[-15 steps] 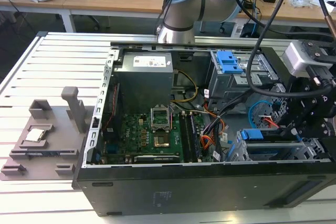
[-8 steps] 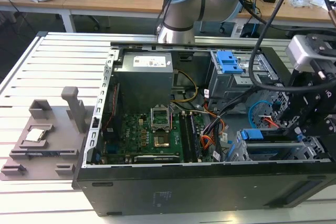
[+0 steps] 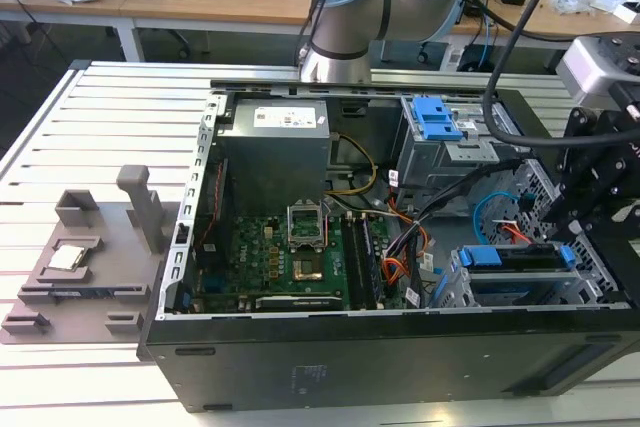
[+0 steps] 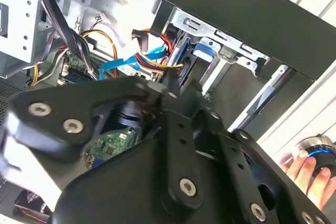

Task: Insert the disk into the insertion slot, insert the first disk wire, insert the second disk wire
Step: 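Insert the first disk wire, then insert the second disk wire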

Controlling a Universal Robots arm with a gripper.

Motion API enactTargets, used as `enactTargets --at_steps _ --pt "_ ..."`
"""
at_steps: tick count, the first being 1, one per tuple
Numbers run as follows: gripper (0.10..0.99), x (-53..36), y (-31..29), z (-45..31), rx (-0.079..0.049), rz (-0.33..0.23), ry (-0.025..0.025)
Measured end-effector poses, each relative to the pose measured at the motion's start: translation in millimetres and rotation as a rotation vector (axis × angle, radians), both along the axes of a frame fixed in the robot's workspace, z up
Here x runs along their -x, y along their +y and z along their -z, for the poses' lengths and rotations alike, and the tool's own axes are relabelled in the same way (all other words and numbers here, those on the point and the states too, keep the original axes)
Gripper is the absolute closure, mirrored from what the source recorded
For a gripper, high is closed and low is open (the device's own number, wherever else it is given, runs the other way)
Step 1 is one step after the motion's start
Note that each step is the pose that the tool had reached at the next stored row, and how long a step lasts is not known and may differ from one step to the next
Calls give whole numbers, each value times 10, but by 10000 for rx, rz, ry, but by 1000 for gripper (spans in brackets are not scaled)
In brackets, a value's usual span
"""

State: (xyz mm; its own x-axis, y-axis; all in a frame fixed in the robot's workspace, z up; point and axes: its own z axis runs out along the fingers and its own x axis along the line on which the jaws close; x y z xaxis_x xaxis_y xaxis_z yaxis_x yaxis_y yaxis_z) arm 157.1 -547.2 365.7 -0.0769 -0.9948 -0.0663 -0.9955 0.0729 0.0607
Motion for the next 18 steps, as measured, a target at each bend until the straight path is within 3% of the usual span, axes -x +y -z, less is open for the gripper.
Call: enactTargets --at_steps 1,2,18 --pt "949 0 0 -5 -2 0 0" --pt "980 0 0 -10 -1 0 0" --pt "980 0 0 -24 -1 0 0"
